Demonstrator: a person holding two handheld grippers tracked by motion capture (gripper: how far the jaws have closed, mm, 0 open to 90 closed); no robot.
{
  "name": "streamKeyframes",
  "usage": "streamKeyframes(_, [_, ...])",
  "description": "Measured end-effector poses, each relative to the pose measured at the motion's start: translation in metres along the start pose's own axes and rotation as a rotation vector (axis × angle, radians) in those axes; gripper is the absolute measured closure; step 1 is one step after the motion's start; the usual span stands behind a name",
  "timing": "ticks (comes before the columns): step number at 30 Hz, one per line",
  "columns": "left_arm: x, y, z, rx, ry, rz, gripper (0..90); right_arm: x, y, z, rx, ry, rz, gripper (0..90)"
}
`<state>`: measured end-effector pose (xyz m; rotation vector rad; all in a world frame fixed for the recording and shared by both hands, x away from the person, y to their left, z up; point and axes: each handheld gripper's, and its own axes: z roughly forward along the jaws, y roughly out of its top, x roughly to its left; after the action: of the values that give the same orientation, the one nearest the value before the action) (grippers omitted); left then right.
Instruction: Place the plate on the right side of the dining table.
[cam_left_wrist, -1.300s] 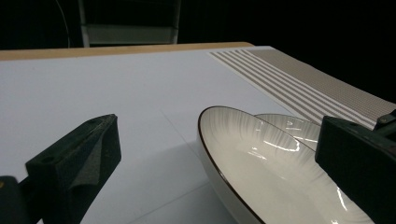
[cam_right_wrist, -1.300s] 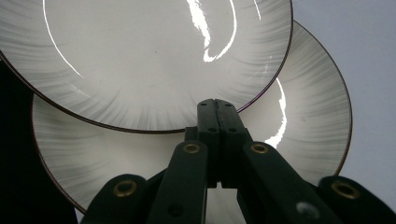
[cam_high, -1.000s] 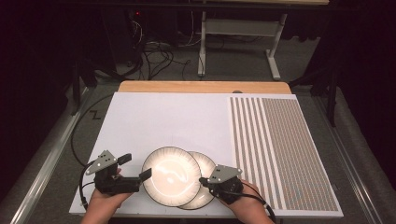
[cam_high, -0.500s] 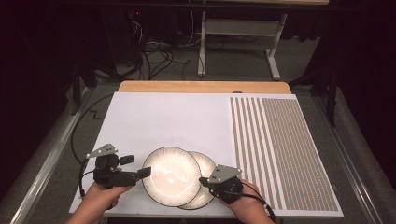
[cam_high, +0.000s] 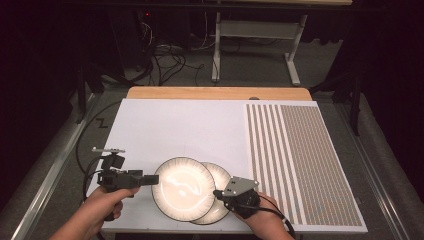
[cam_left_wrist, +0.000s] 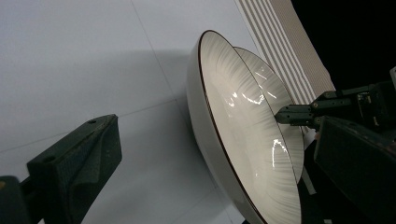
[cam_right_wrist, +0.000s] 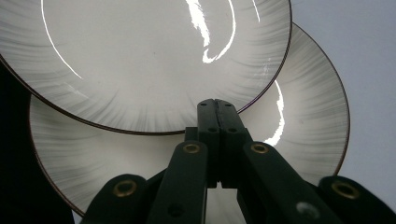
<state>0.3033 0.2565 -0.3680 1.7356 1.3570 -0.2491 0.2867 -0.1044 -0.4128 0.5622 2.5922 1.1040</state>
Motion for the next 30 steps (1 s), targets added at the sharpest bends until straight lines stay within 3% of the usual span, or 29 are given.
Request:
streamKeyframes(10, [0.002, 0.01, -0.001, 0.107, -0.034, -0.148, 4.7, 0.0, 0.0, 0.0, 0.0, 0.0, -0.001, 90.0])
streamKeyframes(19, [0.009, 0.016, -0.001, 0.161, -0.048, -0.257, 9.6, 0.0, 0.0, 0.0, -0.001, 0.0, -0.005, 90.0])
streamKeyframes(23, [0.01, 0.016, 0.0, 0.194, -0.052, -0.271, 12.8, 0.0, 0.0, 0.0, -0.001, 0.0, -0.004, 90.0])
streamKeyframes(30, [0.009, 0.012, 0.008, 0.205, -0.058, -0.27, 15.5, 0.0, 0.0, 0.0, 0.0, 0.0, -0.006, 90.0])
